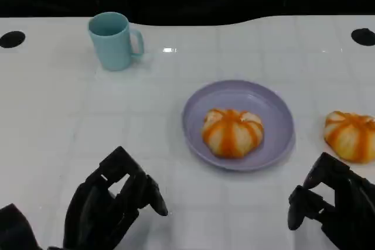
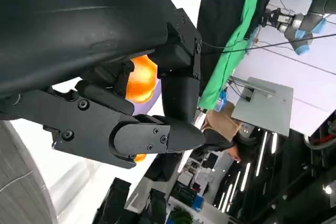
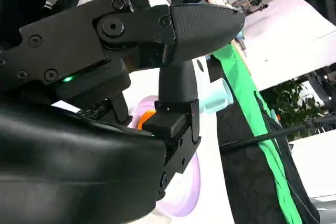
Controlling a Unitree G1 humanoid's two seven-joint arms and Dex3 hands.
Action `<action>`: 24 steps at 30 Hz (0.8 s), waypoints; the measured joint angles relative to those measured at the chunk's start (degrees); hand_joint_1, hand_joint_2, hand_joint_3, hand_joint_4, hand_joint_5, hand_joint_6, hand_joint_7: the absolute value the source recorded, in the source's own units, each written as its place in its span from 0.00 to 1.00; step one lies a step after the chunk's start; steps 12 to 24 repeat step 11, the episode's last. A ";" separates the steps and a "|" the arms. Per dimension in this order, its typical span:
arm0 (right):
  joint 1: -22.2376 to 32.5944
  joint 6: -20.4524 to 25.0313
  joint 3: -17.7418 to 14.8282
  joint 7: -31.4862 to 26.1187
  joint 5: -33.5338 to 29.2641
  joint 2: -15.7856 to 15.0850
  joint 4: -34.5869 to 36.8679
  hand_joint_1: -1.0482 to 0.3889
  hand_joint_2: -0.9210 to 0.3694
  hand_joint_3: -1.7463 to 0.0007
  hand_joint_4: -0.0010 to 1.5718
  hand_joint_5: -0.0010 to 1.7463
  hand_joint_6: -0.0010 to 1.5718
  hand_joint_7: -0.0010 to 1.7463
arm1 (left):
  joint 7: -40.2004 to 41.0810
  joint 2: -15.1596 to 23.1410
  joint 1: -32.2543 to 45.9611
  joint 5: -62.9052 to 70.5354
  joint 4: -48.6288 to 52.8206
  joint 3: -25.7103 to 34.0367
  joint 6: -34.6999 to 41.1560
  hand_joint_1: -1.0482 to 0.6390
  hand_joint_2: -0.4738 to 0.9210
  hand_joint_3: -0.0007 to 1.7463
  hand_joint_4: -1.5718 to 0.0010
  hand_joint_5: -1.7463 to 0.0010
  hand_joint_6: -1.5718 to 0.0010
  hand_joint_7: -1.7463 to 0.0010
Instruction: Grasp the bread from the table and place it into the plate.
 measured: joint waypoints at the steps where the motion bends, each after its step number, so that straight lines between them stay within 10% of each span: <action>1: -0.09 0.00 0.00 0.07 0.00 0.00 0.12 0.32 0.00 0.80 0.47 1.00 0.39 0.91 | -0.35 0.08 -0.26 0.02 0.27 0.09 -0.10 0.29 1.00 0.25 0.50 0.00 0.66 0.00; 24: -0.35 0.01 0.02 -0.01 -0.02 -0.01 0.25 0.31 0.00 0.80 0.48 1.00 0.39 0.91 | -0.49 0.33 -0.60 0.14 1.16 0.34 -0.02 0.29 1.00 0.25 0.50 0.00 0.67 0.00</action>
